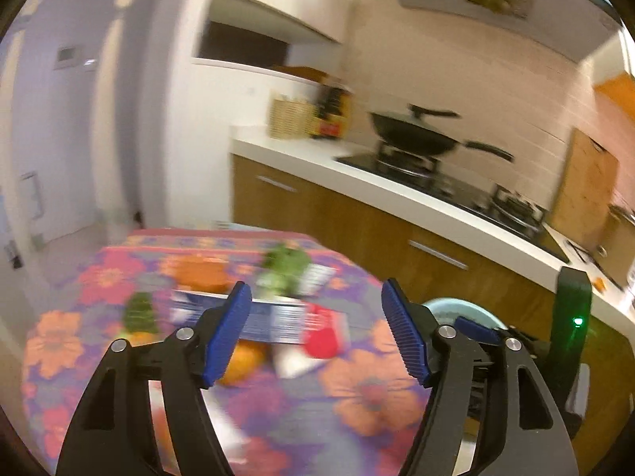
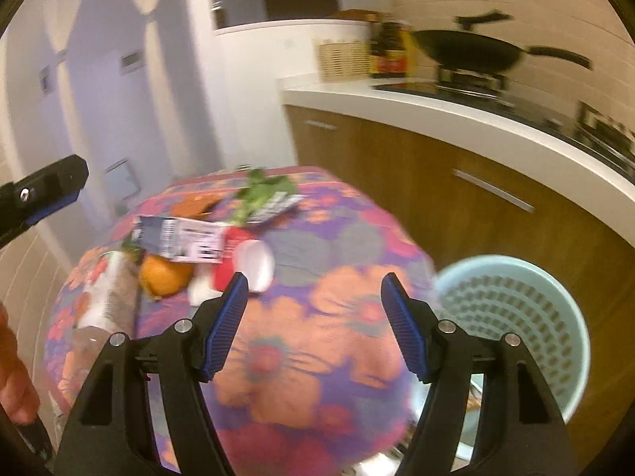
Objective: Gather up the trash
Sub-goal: 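Move both tools back to the table toward the green leaf and milk carton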
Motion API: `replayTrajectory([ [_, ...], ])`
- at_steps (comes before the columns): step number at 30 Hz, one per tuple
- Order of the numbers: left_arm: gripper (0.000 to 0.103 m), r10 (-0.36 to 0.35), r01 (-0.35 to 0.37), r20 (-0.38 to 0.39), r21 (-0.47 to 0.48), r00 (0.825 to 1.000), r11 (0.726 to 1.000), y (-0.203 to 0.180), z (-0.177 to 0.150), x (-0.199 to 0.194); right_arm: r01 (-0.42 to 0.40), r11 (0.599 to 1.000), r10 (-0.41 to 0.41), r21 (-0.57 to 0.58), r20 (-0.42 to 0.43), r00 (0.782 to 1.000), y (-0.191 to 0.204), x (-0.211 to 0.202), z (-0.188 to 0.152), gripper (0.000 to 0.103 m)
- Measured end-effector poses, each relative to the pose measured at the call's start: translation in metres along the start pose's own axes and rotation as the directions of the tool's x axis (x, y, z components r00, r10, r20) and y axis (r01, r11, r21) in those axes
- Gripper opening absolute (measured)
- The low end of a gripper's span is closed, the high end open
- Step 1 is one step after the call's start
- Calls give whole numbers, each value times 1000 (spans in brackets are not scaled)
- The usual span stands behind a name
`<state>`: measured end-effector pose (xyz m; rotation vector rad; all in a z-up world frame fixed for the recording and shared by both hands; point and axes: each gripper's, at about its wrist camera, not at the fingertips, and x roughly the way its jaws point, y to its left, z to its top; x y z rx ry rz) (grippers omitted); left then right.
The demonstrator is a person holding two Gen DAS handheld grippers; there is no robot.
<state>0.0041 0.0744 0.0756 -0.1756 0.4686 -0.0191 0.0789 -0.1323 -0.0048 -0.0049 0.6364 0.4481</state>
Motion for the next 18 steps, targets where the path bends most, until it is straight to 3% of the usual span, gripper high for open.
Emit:
replayTrajectory([
  [4,68,76,-76,2,-15,997,997,59,4,-8,-65,996,65,-57,-1,998,32,15,10,66],
  [11,68,112,-114,-58,-24,992,993,146,-3,15,-156,984,156,-89,-12,988,68,51,27,66],
  [14,68,102,-108,-122,-36,987,994,172,-8,34,-175,981,175,-80,-7,984,76,63,32,66],
  [18,68,4,-22,-236,-76,972,997,198,-13,69,-196,977,196,-90,0,981,82,76,32,66],
])
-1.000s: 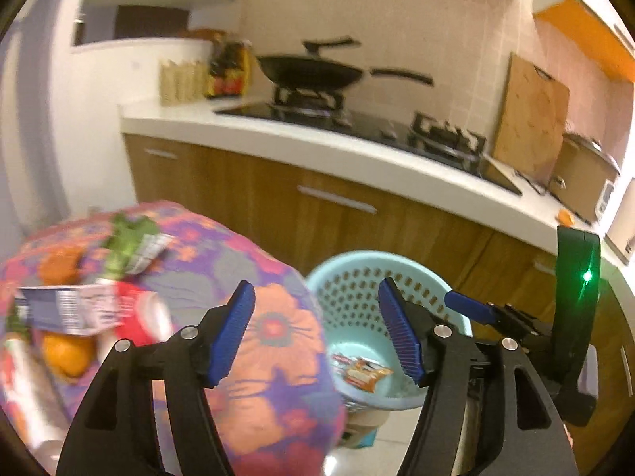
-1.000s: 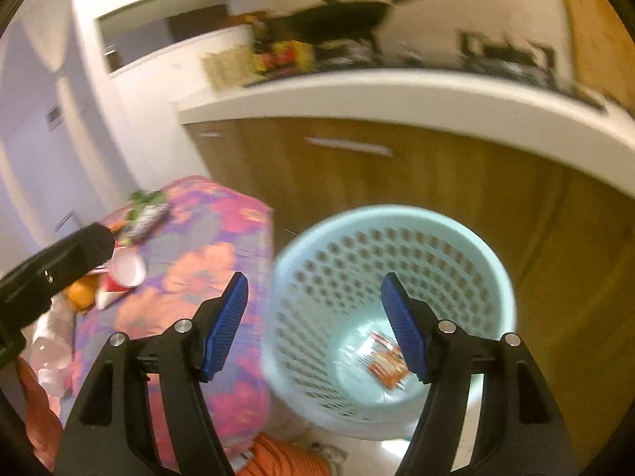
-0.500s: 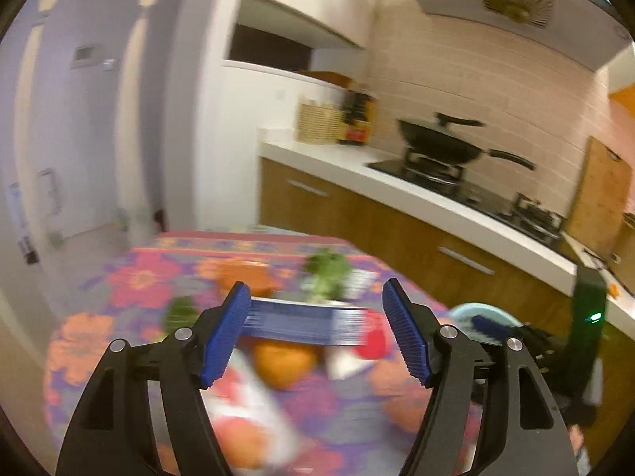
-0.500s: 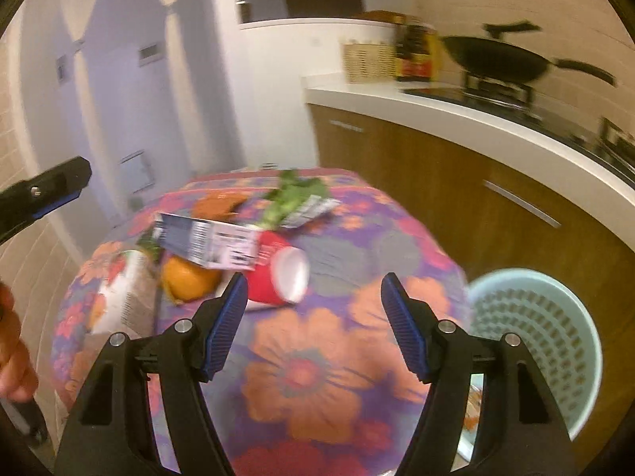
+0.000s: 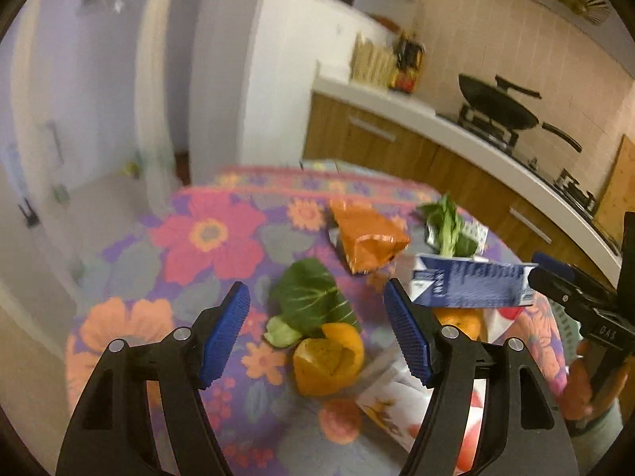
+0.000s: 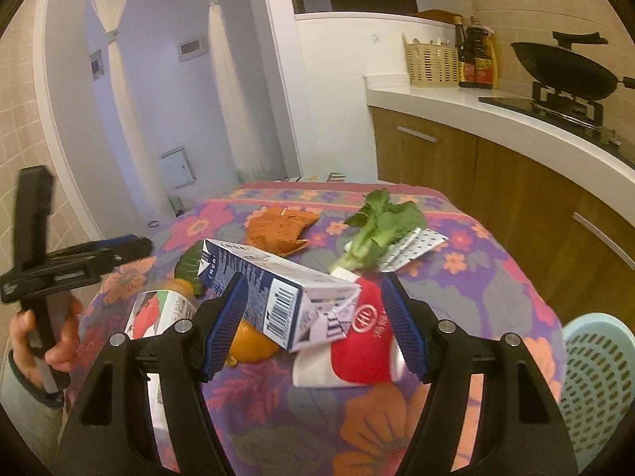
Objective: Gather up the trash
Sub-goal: 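Move both tools back to the table toward the green leaf and milk carton, then grasp the green leaf with the left tool while the right tool grasps the white-and-blue carton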
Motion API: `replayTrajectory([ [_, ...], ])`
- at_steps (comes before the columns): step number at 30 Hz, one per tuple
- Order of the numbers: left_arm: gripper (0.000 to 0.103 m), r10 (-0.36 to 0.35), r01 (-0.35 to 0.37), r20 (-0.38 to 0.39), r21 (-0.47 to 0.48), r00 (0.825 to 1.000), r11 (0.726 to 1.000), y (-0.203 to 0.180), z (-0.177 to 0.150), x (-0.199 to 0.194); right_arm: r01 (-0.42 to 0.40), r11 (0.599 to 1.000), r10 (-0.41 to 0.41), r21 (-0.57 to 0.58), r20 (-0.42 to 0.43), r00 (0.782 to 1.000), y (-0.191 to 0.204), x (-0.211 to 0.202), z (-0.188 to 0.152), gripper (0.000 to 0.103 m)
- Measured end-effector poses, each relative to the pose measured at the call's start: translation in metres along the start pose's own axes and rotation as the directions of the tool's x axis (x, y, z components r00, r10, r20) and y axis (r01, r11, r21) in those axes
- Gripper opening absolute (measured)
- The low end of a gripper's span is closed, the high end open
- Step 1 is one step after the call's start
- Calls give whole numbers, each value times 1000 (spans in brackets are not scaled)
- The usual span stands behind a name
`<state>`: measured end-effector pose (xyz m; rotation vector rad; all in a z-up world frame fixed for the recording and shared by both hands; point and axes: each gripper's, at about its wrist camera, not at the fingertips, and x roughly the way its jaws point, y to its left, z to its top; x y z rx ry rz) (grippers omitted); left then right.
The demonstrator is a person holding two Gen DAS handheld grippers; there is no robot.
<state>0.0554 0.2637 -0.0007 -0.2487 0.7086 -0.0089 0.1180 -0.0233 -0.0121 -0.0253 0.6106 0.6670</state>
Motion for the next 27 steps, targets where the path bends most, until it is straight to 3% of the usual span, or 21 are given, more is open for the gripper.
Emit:
replayTrajectory([
  [5,67,-94,89,-115,-47,989,995,17,11,36,-10,1000,10,-2,2,1000,0,6,-3,66],
  [9,66,-90,85,-171,-39,981,996,15,12,59,-9,1000,9,2,1,1000,-1,8,-3,66],
  [10,62,-80,74,-176,-40,981,996,12,11,63,-7,1000,7,0,-1,1000,-1,9,-3,66],
  [13,29,-97,86,-194,-64,976,994,11,8,73,-9,1000,9,-21,1,1000,2,7,-3,66],
  [16,8,-114,102,-168,-79,979,992,11,5,72,15,996,-15,-91,-1,1000,11,6,-4,67],
  [19,6,-120,107,-128,-105,985,989,15,6,66,60,978,-62,-199,-3,998,20,4,-6,74],
  [22,5,-141,128,-99,-129,985,983,17,5,63,76,950,-86,-302,-20,996,27,5,-10,74],
  [27,5,-191,182,-41,-173,981,968,24,8,56,92,877,-136,-472,-62,989,39,18,-17,74],
])
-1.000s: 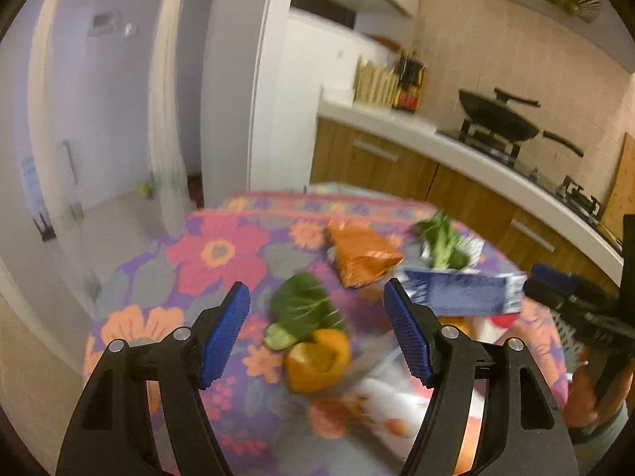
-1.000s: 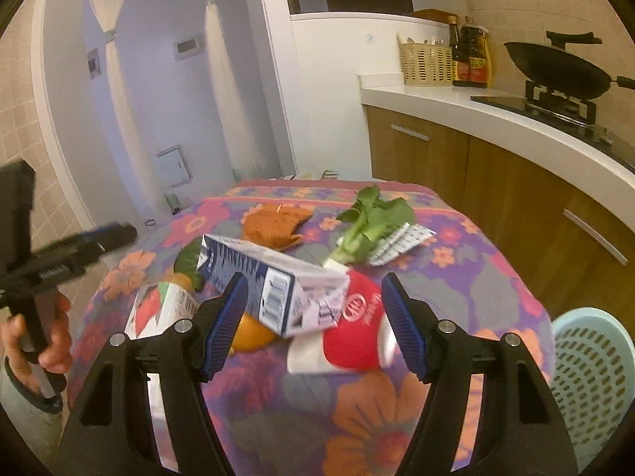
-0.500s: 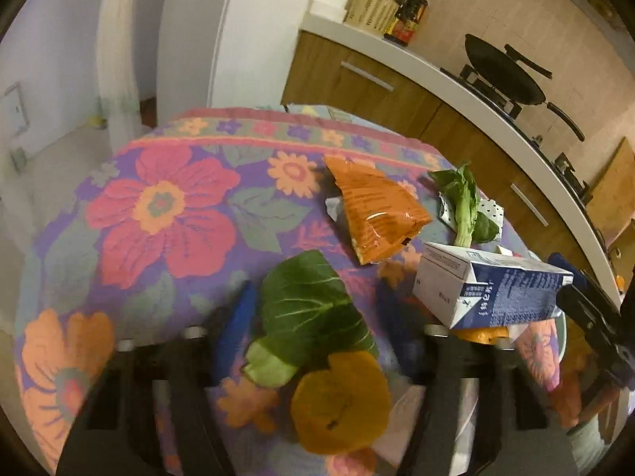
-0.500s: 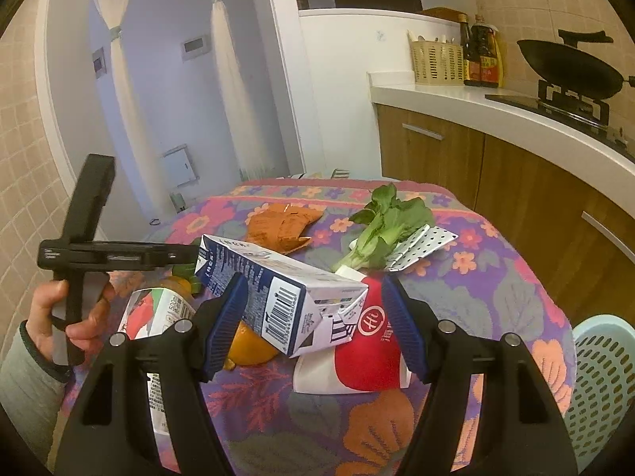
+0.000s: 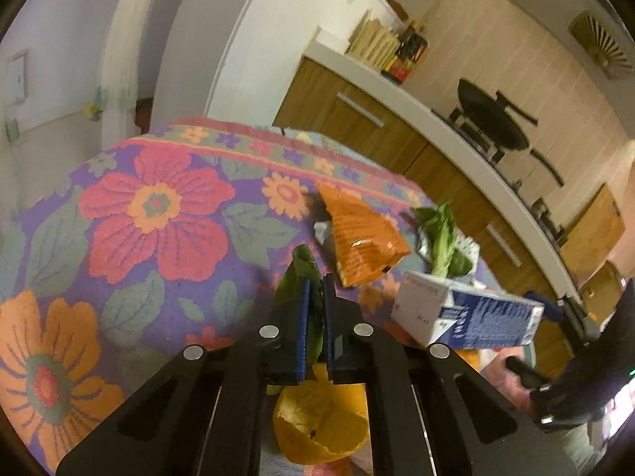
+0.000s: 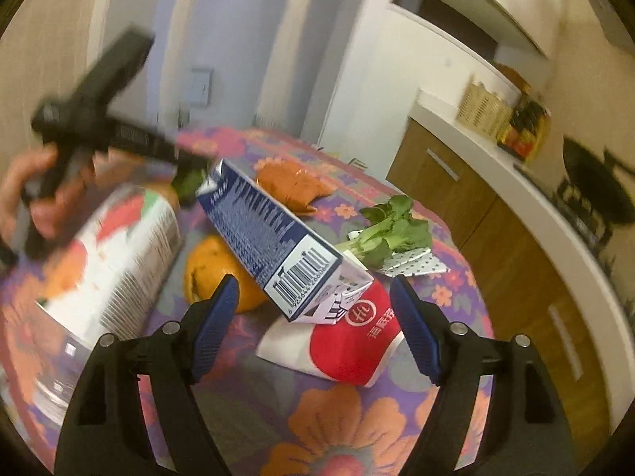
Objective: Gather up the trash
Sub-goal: 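Grasp the green leaf with the left tool while the right tool grasps the white-and-blue carton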
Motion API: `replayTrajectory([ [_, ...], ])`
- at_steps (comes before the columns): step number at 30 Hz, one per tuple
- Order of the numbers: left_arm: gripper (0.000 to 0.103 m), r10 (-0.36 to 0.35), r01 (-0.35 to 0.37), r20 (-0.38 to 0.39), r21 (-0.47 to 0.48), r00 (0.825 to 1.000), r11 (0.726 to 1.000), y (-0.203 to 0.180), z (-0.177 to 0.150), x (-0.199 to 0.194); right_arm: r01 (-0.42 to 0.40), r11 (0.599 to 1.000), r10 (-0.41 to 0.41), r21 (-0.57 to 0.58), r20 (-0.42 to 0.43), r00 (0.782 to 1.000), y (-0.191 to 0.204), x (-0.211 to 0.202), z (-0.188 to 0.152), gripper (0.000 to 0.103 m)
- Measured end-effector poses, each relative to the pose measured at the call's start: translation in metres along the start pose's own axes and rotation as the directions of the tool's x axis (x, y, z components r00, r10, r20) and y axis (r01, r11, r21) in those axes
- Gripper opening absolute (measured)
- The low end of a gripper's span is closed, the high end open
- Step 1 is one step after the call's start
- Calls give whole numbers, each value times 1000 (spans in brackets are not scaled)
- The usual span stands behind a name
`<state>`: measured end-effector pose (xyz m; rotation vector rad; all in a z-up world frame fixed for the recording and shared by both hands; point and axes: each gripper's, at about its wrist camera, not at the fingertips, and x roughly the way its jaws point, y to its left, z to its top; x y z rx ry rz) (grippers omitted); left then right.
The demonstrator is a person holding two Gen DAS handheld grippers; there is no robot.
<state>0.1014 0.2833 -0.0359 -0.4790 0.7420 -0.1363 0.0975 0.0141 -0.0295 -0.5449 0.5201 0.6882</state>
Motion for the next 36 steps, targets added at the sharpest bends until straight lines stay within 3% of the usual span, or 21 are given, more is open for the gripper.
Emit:
replayTrajectory([
  [3,5,-36,36,32,1,999,999,-2,2,-8,23,998,-24,-58,-10,1000,3,10,7,74],
  [9,5,-48,47,50,14,998,999,-8,3,-12,-26,992,22,-124,-30,999,8,24,21,74],
  [11,5,-44,43,49,19,998,999,-9,3,-13,-29,991,26,-128,-27,999,10,24,23,60],
  [14,5,-43,42,54,21,998,999,-11,3,-15,-12,993,8,-121,-32,999,11,23,24,50],
  [21,4,-56,53,93,37,994,998,-23,6,-33,-68,997,65,40,66,996,-13,-10,29,40],
  [30,4,-88,75,138,93,987,993,-63,11,-56,-78,982,52,170,156,986,-37,-47,20,39],
  [36,4,-114,92,138,157,984,983,-107,10,-60,-51,964,-9,260,224,975,-64,-88,0,39],
])
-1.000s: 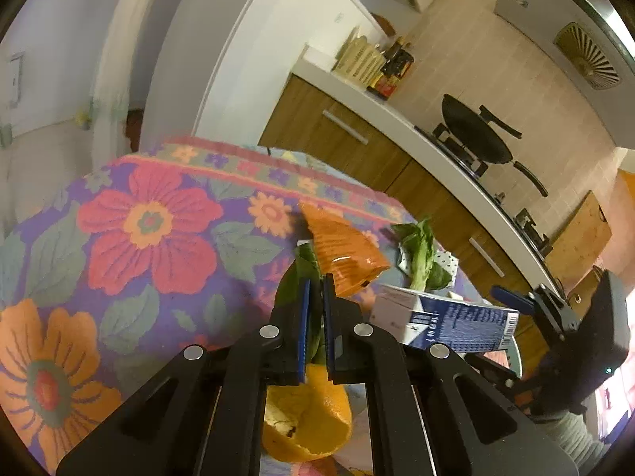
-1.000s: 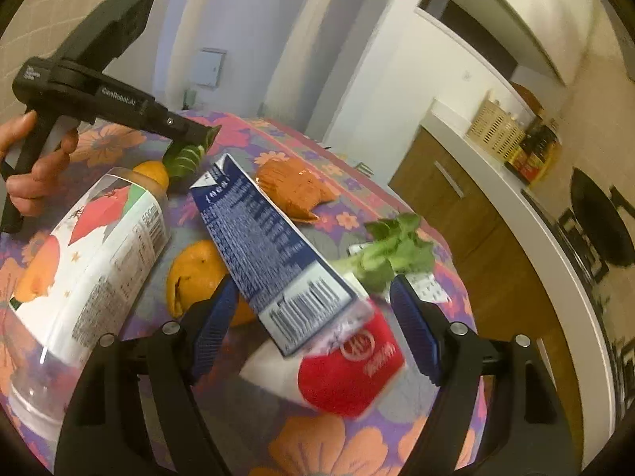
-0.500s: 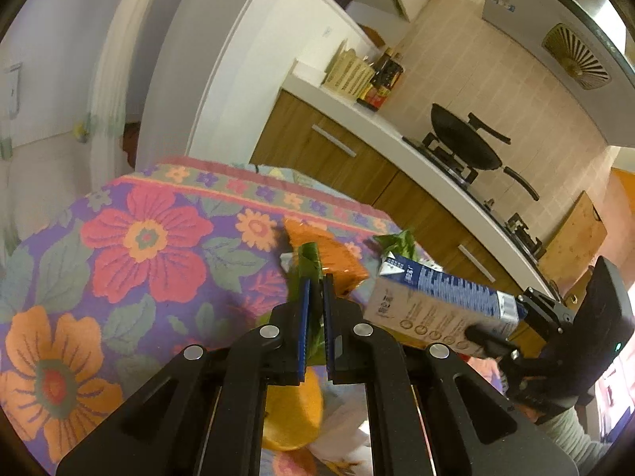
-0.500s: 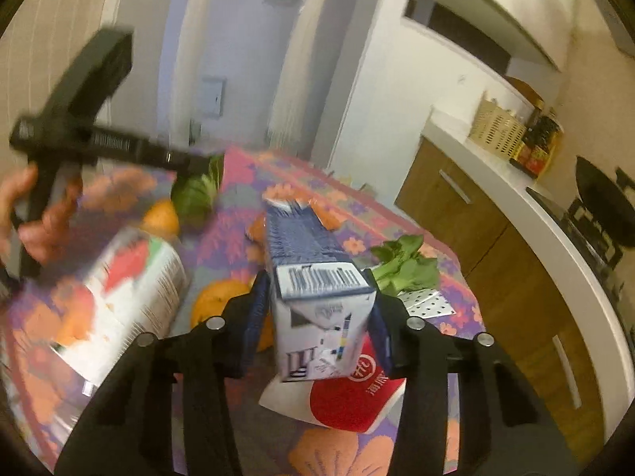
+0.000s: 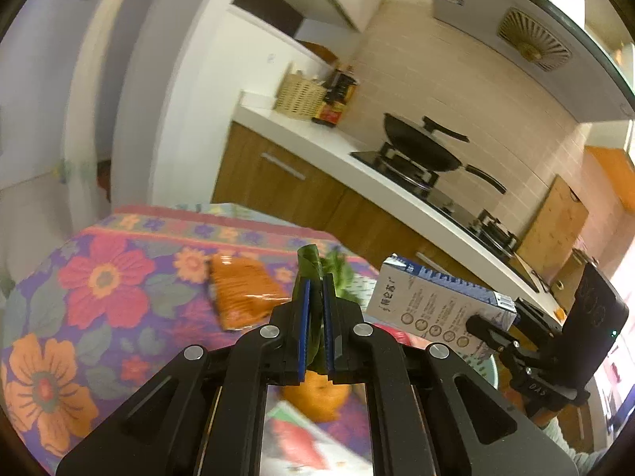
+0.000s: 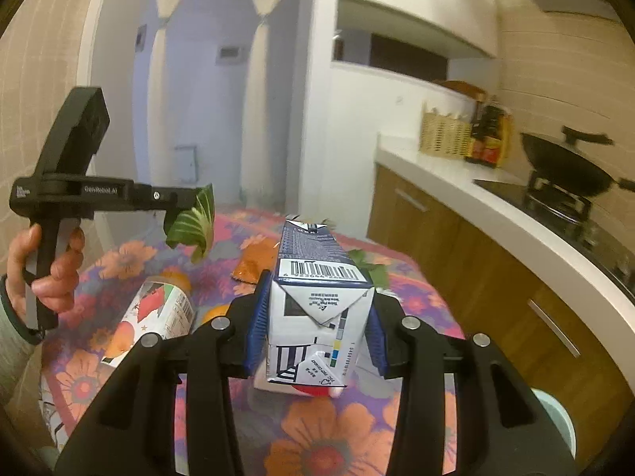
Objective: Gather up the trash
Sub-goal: 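Grasp the green leaf with the left tool while the right tool grasps the white-and-blue carton, then carry the leaf with the left tool while the right tool carries the carton over the basket, then open the left tool to drop the leaf while the right tool drops the carton into the basket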
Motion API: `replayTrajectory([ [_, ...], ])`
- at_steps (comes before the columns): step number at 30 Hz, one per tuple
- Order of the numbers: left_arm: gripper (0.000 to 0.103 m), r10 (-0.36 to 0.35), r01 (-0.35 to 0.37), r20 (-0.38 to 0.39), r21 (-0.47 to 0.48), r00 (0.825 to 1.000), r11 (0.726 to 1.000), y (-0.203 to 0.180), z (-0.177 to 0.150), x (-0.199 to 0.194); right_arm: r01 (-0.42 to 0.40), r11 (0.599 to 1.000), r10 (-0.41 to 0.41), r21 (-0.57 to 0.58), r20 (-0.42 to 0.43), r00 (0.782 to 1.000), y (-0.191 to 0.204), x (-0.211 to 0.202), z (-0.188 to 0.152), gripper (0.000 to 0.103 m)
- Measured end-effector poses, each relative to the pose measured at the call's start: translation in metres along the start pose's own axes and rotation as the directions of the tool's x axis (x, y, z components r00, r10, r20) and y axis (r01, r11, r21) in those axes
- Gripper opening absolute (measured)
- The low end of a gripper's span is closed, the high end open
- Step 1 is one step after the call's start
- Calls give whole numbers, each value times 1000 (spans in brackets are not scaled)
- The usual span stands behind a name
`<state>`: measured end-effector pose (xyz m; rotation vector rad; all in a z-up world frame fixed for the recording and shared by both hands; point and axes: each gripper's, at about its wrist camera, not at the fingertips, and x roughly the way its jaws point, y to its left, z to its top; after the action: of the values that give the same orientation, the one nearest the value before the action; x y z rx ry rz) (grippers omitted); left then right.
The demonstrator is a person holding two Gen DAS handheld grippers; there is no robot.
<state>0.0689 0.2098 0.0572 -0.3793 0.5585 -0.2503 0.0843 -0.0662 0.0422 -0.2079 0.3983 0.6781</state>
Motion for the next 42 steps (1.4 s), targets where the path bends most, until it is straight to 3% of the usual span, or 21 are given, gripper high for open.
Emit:
replayTrajectory([
  [11,4,-85,94,-73,132,994,987,-113,-13,49,161,961,-173,225,31,984,-95,-77,-61,39],
  [16,4,-176,187,-101,118,979,975,-167,-26,75,218,924,-227,313,-7,974,-140,-95,-97,39],
  [21,4,-213,240,-174,155,961,958,-231,-51,121,304,889,-288,342,-98,953,-172,-97,-137,39],
  [24,4,-210,251,-237,159,949,955,-258,-70,153,339,867,-294,366,-174,940,-187,-86,-159,39],
  [28,4,-172,230,-322,152,931,961,-277,-95,194,401,822,-293,405,-302,907,-205,-64,-190,39],
  [36,4,-116,190,-435,132,893,973,-284,-131,257,481,745,-274,463,-446,852,-234,-46,-228,40],
  [40,5,-91,182,-466,154,880,971,-290,-141,274,474,724,-248,501,-451,857,-242,-46,-234,43],
  [42,11,-72,171,-472,171,879,970,-292,-145,278,480,719,-253,503,-453,855,-243,-48,-234,44],
])
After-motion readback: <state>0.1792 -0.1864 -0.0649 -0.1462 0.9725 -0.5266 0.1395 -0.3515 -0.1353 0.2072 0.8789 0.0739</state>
